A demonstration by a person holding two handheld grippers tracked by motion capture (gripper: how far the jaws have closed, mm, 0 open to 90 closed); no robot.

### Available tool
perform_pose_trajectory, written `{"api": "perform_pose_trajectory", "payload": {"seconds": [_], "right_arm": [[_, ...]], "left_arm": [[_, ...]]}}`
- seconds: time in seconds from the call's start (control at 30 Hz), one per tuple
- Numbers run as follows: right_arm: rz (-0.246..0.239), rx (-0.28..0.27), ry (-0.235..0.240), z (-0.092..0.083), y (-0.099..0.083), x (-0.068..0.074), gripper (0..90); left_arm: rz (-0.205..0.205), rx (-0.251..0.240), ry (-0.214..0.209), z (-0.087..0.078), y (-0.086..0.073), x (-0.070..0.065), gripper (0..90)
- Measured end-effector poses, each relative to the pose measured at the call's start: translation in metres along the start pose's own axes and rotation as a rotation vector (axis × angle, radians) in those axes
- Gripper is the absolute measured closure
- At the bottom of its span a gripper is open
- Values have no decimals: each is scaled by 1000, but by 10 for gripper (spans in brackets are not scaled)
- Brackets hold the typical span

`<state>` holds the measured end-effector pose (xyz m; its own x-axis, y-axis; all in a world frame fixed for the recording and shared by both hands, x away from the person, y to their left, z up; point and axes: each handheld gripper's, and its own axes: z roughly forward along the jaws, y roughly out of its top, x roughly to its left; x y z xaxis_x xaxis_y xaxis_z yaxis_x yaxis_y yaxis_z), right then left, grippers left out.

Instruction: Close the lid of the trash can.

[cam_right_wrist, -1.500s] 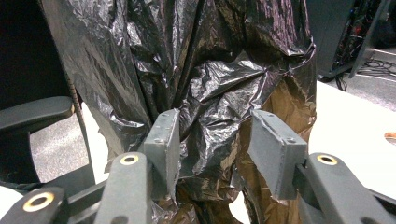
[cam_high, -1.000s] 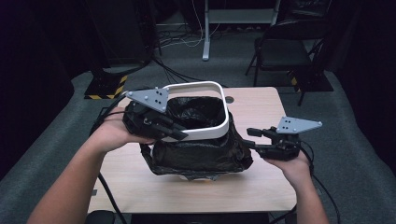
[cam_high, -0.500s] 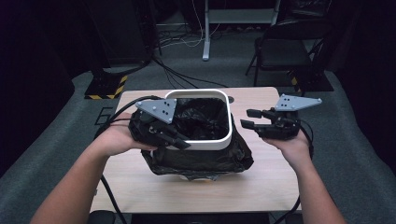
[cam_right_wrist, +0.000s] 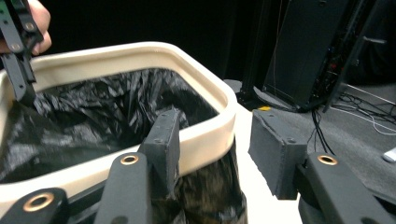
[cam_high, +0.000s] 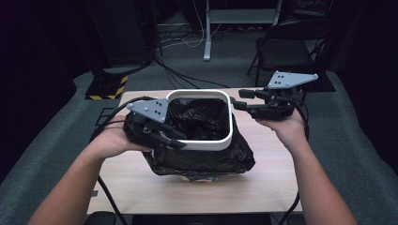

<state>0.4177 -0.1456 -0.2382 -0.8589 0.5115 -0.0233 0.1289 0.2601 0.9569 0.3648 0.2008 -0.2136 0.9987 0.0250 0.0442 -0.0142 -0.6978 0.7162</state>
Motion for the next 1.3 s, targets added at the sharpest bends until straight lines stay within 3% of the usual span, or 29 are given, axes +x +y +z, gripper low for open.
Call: {"api": "perform_pose_trajectory", "payload": {"seconds": [0.3,0.4,0.67,0.8,1.3], "right_arm": [[-19,26,40,14,5,10,520],[-39,50,30,18,4,12,522],[-34,51,41,21,4,11,549],[-57,70,13,24,4,13,567],[-30,101,19,30,-2,8,579]], "left_arm": [[20,8,-16,3,-4,-1,773],[5,-1,-22,3,-5,2,773],[-37,-23,-65,6,-13,10,779],[-61,-49,-88,9,-16,15,780],[-103,-62,-123,15,-25,20,783]]}}
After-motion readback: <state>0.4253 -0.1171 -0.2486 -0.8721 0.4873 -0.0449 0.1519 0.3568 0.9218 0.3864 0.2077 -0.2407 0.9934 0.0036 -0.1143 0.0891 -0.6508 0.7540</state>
